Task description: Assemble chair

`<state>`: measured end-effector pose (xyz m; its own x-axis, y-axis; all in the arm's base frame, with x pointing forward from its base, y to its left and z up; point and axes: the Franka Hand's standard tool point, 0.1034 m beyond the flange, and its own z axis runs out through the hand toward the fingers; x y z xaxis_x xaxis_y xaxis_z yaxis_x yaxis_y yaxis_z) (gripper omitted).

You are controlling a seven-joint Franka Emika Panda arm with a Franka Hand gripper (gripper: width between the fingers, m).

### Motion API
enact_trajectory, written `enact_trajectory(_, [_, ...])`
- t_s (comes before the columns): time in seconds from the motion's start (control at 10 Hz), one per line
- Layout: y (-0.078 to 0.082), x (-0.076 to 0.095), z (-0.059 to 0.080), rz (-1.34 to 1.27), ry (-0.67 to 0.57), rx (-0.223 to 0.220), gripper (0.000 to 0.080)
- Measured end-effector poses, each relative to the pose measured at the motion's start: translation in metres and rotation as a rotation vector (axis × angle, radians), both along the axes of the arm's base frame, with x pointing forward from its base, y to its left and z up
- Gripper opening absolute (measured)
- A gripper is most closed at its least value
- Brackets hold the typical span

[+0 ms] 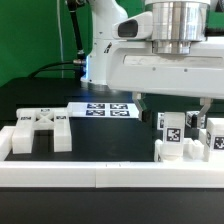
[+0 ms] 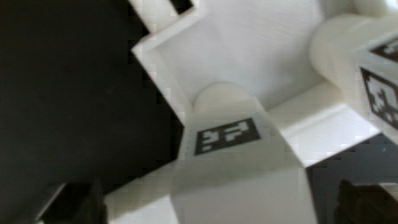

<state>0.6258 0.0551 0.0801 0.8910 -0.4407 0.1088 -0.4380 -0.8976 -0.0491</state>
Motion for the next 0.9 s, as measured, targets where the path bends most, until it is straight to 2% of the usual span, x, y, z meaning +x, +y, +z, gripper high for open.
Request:
enact_trajectory(0.3, [0.0034, 0.0000, 0.0000, 0.209, 0.004, -0.054, 0.0649])
enact_trajectory(0.4, [0.0046, -0.0002, -0.0003, 0.206, 0.004, -0.053, 0.0649])
enact_trajectory(0.5, [0.0038, -0.0001, -0.0002, 0.205, 0.004, -0.053, 0.0516])
enact_trajectory(0.6, [0.0036, -0.0001, -0.0002, 0.205, 0.004, -0.053, 0.0516])
enact_trajectory(0.7, [0.0037, -0.0001, -0.0002, 0.188, 0.004, -0.050, 0.0365])
enact_trajectory(0.8, [0.0037, -0.0001, -0.0002, 0.169, 0.004, -0.048, 0.0289])
enact_trajectory(0.9, [0.0035, -0.0001, -0.0002, 0.169, 0.004, -0.048, 0.0289])
